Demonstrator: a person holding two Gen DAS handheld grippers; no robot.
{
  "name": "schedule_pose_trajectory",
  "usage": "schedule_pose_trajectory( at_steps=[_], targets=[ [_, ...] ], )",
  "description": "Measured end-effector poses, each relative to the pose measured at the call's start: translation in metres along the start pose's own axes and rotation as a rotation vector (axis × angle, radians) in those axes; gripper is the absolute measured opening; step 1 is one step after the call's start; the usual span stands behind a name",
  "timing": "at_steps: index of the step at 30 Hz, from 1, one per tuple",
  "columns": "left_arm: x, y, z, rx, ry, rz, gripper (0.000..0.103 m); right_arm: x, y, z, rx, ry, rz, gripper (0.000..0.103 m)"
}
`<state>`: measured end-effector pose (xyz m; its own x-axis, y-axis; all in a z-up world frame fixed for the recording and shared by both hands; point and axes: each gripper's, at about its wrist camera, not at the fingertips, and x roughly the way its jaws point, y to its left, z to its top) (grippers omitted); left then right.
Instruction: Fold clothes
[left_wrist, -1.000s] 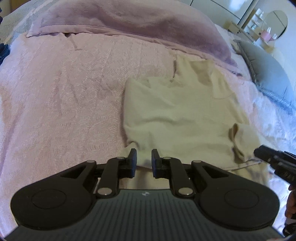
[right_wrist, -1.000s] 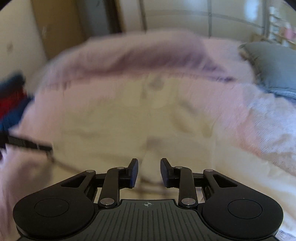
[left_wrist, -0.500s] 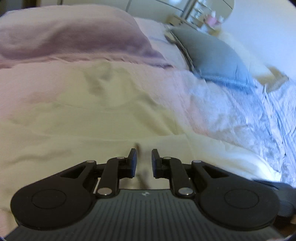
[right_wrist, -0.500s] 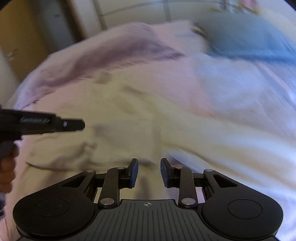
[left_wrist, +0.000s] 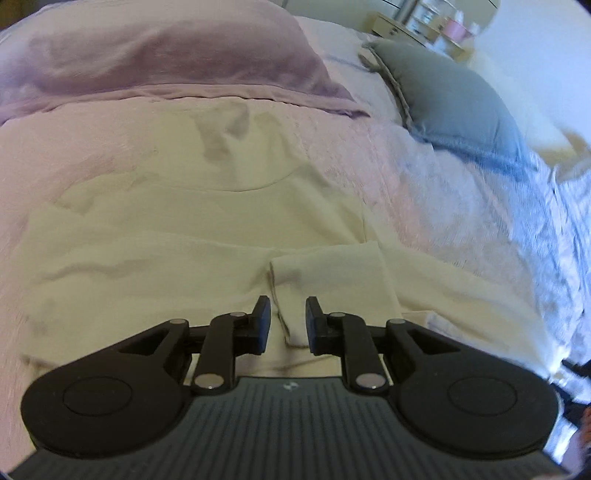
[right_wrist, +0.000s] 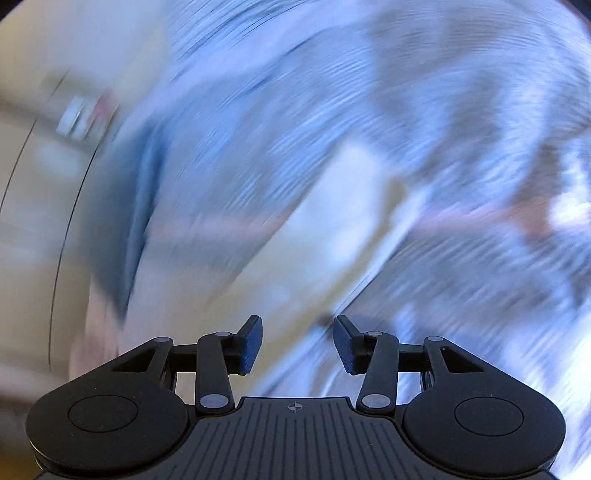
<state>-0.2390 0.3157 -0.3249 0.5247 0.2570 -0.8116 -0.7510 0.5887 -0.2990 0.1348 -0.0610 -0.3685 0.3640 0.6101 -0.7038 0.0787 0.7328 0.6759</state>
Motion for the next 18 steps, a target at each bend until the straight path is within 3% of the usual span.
schedule_pose_trajectory(
  at_steps=[6,7,8,10,13,15,18],
  targets=[
    [-0.017,0.021,-0.008,-0.096,-0.011,0.021,0.015,0.017,-0.034,0.018,0.262,-0.05,-0.022,0.044],
    [-0.021,0.027,-0.009,-0.108,-0.016,0.026,0.015,0.018,-0.034,0.019,0.283,-0.058,-0.024,0.019],
    [-0.027,0.033,-0.011,-0.123,-0.022,0.031,0.015,0.017,-0.026,0.021,0.257,-0.071,-0.034,0.004],
    [-0.042,0.049,-0.013,-0.163,-0.043,0.039,0.015,0.011,0.003,0.02,0.096,-0.117,-0.085,0.002],
    [-0.067,0.078,-0.018,-0.242,-0.073,0.056,0.015,0.002,0.089,-0.008,-0.338,-0.176,-0.083,0.002],
    [-0.084,0.102,-0.025,-0.309,-0.087,0.064,0.015,-0.002,0.153,-0.052,-0.628,-0.171,0.004,0.002],
    [-0.106,0.133,-0.038,-0.407,-0.099,0.066,0.015,-0.007,0.236,-0.162,-1.031,-0.106,0.21,0.002]
  ],
)
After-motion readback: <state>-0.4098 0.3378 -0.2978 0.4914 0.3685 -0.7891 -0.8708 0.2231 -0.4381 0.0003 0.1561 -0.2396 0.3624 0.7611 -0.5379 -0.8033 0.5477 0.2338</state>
